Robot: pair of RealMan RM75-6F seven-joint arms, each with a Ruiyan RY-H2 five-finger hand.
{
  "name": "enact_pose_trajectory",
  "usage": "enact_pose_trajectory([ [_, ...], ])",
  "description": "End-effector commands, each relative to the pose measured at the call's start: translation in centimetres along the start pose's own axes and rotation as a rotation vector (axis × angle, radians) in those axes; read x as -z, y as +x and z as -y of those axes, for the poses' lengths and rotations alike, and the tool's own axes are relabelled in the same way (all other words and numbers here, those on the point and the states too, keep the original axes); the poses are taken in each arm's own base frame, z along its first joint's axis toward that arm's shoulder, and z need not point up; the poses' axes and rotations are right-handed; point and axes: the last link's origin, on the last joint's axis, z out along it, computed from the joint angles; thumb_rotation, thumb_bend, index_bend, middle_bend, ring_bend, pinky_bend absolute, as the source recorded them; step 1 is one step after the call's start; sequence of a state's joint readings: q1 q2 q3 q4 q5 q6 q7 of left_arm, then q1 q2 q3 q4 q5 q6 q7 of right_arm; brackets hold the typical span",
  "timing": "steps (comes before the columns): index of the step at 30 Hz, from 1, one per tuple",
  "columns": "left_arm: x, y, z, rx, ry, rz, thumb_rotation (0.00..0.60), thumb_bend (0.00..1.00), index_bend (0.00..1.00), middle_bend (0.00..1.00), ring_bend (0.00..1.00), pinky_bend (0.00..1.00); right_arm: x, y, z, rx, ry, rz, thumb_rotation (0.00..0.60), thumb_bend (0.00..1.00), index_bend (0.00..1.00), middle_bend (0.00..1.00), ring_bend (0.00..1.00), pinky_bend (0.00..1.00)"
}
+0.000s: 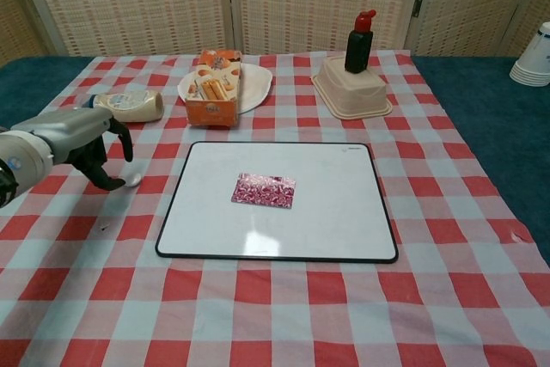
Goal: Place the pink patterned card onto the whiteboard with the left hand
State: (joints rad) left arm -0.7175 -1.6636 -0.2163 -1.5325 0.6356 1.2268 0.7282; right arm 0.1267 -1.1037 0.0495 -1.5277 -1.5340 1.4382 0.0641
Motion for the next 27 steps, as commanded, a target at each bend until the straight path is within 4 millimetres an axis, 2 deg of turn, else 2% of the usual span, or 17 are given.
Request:
enact_pose_trajectory([
  [1,0.0,-0.3,-0.3,-0.006,-0.004,0.0,0.6,0.28,0.42,1.0,1.0,1.0,0.0,0.1,0.0,-0.002,0.0,-0.001,0.6,0.0,0.07,0.04,0.0,0.0],
  [27,-1.2,-1.2,0.2,-0.012,0.025,0.029,0.6,0.29,0.38,1.0,1.0,1.0,0.0,0.1,-0.1,-0.002,-0.003,-0.001,0.6,0.0,0.07,0.04,0.0,0.0],
])
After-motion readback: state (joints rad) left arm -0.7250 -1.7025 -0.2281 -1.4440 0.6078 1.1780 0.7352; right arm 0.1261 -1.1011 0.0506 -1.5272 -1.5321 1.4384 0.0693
